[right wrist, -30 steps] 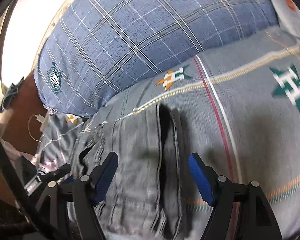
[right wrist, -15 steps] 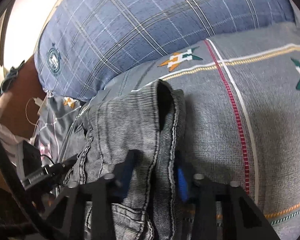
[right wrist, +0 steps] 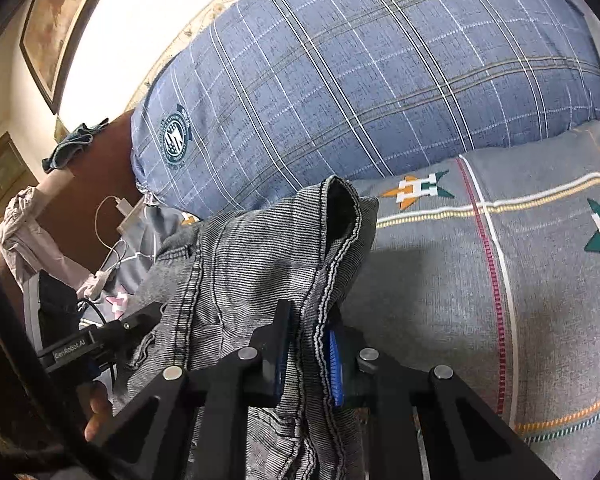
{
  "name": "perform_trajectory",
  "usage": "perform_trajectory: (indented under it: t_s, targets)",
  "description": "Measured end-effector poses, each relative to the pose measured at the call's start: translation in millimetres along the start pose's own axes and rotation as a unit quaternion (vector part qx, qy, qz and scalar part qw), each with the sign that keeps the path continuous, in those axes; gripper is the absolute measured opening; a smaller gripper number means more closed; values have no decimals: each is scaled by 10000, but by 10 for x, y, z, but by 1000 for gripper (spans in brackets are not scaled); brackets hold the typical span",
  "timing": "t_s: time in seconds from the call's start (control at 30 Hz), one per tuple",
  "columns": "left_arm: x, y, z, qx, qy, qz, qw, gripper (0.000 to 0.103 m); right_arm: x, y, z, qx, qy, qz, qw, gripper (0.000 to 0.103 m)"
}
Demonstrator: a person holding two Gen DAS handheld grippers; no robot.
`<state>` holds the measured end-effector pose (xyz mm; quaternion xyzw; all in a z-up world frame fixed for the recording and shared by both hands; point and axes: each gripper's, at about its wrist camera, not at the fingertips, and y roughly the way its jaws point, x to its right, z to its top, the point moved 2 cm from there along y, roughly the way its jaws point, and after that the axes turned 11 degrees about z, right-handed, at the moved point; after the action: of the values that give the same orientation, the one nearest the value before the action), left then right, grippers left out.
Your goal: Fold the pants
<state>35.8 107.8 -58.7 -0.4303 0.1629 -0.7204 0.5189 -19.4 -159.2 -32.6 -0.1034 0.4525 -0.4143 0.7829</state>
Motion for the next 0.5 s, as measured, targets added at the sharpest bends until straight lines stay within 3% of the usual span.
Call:
perform_trajectory:
  t_s: [0.13, 0.17, 0.23, 0.3, 0.37, 0.43, 0.5]
  targets:
    - [-198, 381, -103, -619, -188, 482, 9967, 25, 187, 246, -92, -431, 226, -211, 9986, 20]
    - [-303, 497, -147, -844, -430, 692, 9931, 36, 262, 339, -129, -611, 334, -323, 9971, 22]
    - [-401, 494, -160, -879, -751, 676, 9910, 47, 324, 355, -149, -665, 455, -456, 9957, 32]
    - [-465, 378, -137, -827, -911, 641, 9903, 48, 285, 215, -137, -487, 462, -361, 9971, 47]
    - [-494, 227, -140, -705, -955, 733, 9902, 58, 212, 33, -163, -253, 441, -133, 9986, 48]
    - [-499, 103, -190, -618, -936, 739, 9909, 59, 106, -77, -235, -185, 487, 322, 9981, 48]
    - [-479, 57, -294, -724, -916, 698, 9907, 59, 29, -119, -314, -216, 511, 471, 9974, 48]
